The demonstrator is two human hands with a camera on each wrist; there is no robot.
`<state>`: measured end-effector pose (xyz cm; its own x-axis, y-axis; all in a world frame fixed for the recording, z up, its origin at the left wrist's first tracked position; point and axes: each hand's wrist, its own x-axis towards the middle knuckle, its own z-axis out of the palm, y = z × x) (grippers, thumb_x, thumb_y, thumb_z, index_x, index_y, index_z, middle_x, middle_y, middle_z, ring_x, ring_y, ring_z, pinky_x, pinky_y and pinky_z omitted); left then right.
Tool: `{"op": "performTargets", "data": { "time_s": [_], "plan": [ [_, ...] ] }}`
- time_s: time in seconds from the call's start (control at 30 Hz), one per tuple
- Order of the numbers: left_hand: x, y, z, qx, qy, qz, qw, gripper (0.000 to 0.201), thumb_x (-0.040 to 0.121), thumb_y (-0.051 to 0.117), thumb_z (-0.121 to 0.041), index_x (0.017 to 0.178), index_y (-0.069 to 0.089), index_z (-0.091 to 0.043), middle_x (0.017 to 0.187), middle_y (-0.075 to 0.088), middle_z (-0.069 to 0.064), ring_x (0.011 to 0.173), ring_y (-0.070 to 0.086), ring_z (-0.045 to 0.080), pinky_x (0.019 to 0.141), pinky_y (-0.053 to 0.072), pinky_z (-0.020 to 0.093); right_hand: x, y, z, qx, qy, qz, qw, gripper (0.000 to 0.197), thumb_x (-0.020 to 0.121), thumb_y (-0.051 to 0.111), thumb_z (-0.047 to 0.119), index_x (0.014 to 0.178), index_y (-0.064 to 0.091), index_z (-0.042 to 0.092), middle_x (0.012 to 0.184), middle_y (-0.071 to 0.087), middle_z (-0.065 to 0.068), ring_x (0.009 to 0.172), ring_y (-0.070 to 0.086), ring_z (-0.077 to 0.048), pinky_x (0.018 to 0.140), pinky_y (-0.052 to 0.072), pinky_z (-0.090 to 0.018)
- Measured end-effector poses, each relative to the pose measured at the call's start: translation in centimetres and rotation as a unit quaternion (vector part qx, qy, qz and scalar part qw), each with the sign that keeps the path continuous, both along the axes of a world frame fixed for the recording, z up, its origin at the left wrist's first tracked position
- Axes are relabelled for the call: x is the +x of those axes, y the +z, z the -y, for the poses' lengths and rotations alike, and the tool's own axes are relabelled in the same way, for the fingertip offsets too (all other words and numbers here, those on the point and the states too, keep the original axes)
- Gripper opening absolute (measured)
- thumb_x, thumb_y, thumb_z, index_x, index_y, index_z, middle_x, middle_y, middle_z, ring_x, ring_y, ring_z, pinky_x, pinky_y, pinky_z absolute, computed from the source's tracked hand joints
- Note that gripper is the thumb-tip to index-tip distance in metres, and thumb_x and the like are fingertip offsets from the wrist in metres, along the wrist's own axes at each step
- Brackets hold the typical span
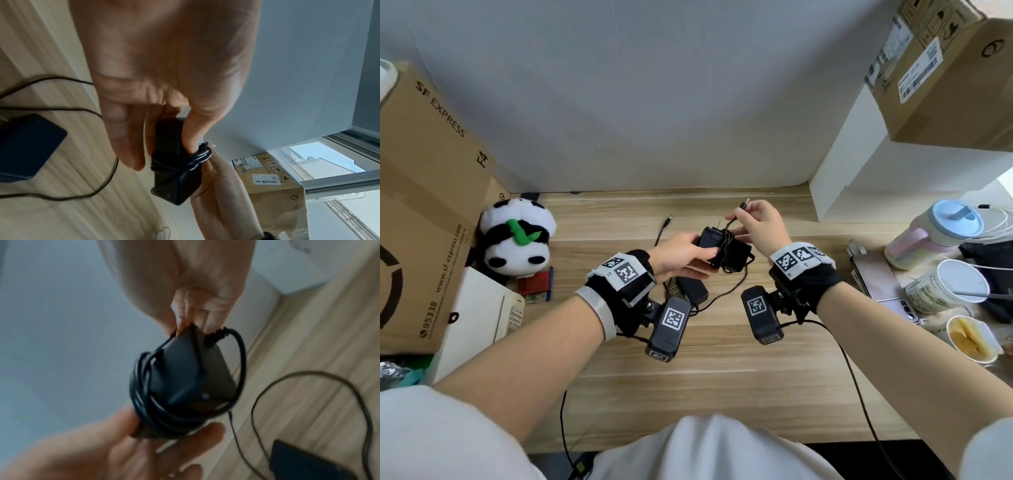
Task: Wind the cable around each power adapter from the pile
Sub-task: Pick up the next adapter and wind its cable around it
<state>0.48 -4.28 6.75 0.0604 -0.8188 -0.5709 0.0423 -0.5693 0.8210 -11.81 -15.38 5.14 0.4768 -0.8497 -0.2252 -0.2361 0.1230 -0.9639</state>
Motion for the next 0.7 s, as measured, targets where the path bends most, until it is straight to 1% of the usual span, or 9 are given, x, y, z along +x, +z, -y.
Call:
{"op": "performTargets", "data": {
  "time_s": [0.07, 0.13, 0.2, 0.3, 0.37, 0.4, 0.47, 0.57, 0.7],
  "plan": [
    [-0.2, -0.5, -0.2, -0.001, -0.001, -0.017, 1.0, 0.011, 0.096, 0.05, -0.012, 0.103, 0.054, -0.019, 0.095, 0.065, 0.003, 0.083, 0.065, 0.014, 0.084, 0.052, 0.029, -0.6, -0.4, 0.2, 0.035, 0.007, 0.0, 0.999, 0.019, 0.093, 0.053, 0.011, 0.111, 0.046, 0.011, 0.118, 0.059, -0.016, 0.072, 0.061, -0.015, 0.061, 0.055, -0.022],
    [-0.5, -0.9, -0.4, -0.003, -0.003, -0.027, 1.0, 0.012, 0.096, 0.05, -0.011, 0.1, 0.055, -0.021, 0.094, 0.065, 0.003, 0.081, 0.066, 0.013, 0.083, 0.052, 0.028, -1.4, -0.8, 0.2, -0.011, 0.033, -0.037, 0.999, 0.031, 0.092, 0.055, 0.013, 0.122, 0.048, 0.019, 0.12, 0.055, -0.008, 0.092, 0.06, -0.015, 0.071, 0.056, -0.028],
    [-0.6, -1.3, -0.4, -0.004, -0.006, -0.032, 0.999, 0.012, 0.095, 0.051, -0.011, 0.102, 0.055, -0.021, 0.096, 0.066, 0.004, 0.082, 0.066, 0.014, 0.084, 0.052, 0.028, -2.2, -1.0, 0.0, -0.055, 0.059, -0.07, 0.994, 0.029, 0.094, 0.052, 0.017, 0.122, 0.054, 0.023, 0.12, 0.055, -0.001, 0.103, 0.056, -0.014, 0.081, 0.055, -0.035],
    [-1.1, -1.7, 0.1, -0.008, -0.003, -0.051, 0.999, 0.019, 0.095, 0.052, -0.01, 0.113, 0.053, -0.015, 0.1, 0.065, 0.007, 0.085, 0.065, 0.017, 0.08, 0.054, 0.026, -3.4, -1.4, -0.7, -0.047, 0.083, -0.083, 0.992, 0.027, 0.099, 0.041, 0.021, 0.117, 0.061, 0.017, 0.11, 0.057, 0.005, 0.104, 0.053, -0.014, 0.089, 0.049, -0.032],
    [-1.7, -1.9, 0.6, -0.006, 0.008, -0.078, 0.997, 0.027, 0.094, 0.052, -0.008, 0.121, 0.051, -0.009, 0.104, 0.064, 0.012, 0.086, 0.065, 0.02, 0.074, 0.057, 0.023, -4.4, -2.0, -1.4, -0.027, 0.071, -0.083, 0.994, 0.031, 0.101, 0.037, 0.023, 0.119, 0.059, 0.012, 0.11, 0.059, 0.0, 0.104, 0.054, -0.015, 0.085, 0.046, -0.022],
    [-2.1, -2.2, 0.9, -0.001, 0.012, -0.089, 0.996, 0.03, 0.094, 0.053, -0.007, 0.124, 0.051, -0.006, 0.105, 0.064, 0.014, 0.086, 0.066, 0.022, 0.072, 0.058, 0.022, -5.1, -2.1, -1.9, -0.015, 0.056, -0.088, 0.995, 0.032, 0.101, 0.037, 0.025, 0.12, 0.058, 0.01, 0.111, 0.059, -0.003, 0.105, 0.054, -0.015, 0.085, 0.046, -0.022],
    [-3.0, -2.7, 1.4, 0.008, 0.01, -0.104, 0.994, 0.033, 0.093, 0.055, -0.007, 0.124, 0.05, -0.002, 0.106, 0.064, 0.016, 0.086, 0.066, 0.023, 0.071, 0.058, 0.023, -6.5, -2.7, -2.5, 0.032, 0.015, -0.086, 0.996, 0.035, 0.1, 0.037, 0.031, 0.121, 0.057, 0.012, 0.113, 0.059, -0.005, 0.109, 0.055, -0.018, 0.096, 0.046, -0.034],
    [-5.2, -3.7, 2.0, 0.021, -0.045, -0.114, 0.992, 0.028, 0.093, 0.054, -0.01, 0.122, 0.052, -0.006, 0.104, 0.065, 0.013, 0.085, 0.066, 0.022, 0.075, 0.056, 0.024, -9.1, -3.3, -3.6, 0.126, -0.051, -0.059, 0.989, 0.043, 0.098, 0.038, 0.041, 0.125, 0.055, 0.011, 0.121, 0.058, -0.008, 0.112, 0.056, -0.021, 0.093, 0.049, -0.041],
    [-9.5, -4.6, 2.6, 0.044, -0.149, -0.129, 0.979, 0.022, 0.094, 0.052, -0.012, 0.116, 0.056, -0.012, 0.1, 0.067, 0.008, 0.079, 0.068, 0.016, 0.079, 0.054, 0.024, -13.5, -3.9, -5.8, 0.218, -0.126, -0.031, 0.967, 0.038, 0.094, 0.039, 0.052, 0.098, 0.061, 0.02, 0.106, 0.064, -0.006, 0.097, 0.06, -0.021, 0.091, 0.049, -0.04]
  ]
}}
